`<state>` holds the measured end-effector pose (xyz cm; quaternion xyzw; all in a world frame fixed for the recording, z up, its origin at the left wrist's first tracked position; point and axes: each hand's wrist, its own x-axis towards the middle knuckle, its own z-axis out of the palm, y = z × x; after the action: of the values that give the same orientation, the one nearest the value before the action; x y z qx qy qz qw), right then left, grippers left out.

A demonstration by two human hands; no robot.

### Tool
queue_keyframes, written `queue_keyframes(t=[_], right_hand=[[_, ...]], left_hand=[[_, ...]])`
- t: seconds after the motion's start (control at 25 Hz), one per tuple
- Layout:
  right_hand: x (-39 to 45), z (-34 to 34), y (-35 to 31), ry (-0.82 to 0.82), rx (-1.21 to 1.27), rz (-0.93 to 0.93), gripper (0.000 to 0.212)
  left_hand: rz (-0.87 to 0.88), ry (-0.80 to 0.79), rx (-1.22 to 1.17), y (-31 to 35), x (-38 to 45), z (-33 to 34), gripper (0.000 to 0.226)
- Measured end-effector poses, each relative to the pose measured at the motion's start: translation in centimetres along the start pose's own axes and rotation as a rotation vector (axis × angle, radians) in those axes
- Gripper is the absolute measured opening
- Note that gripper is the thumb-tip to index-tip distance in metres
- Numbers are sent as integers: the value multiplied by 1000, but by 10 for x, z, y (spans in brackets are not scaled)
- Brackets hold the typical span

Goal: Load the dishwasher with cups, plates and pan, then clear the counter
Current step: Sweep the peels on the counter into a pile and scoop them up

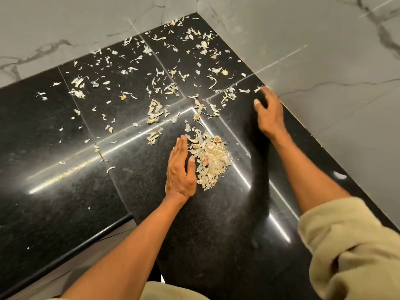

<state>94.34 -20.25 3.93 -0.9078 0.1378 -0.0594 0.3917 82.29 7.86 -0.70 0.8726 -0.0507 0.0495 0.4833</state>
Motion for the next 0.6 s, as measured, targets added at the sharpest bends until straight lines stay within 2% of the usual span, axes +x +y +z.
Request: queue_keyframes(t=[0.16, 0.28, 0.44, 0.52, 0.6], right_hand=[[45, 0, 6, -143, -124, 51, 64], [44, 22, -8, -144, -104, 67, 63], [-14, 45, -24, -229, -27, -137, 54], [-36, 41, -22, -197, 8, -225, 49], [-30, 32, -14, -38, 17, -197, 46]], left_hand=[[2, 7, -16, 0, 1, 1, 61], [-3, 15, -16, -1, 1, 0, 60], [8, 17, -33, -3, 0, 0, 60], [8, 16, -35, -1, 1, 0, 60], [2, 8, -35, -1, 1, -1, 61]])
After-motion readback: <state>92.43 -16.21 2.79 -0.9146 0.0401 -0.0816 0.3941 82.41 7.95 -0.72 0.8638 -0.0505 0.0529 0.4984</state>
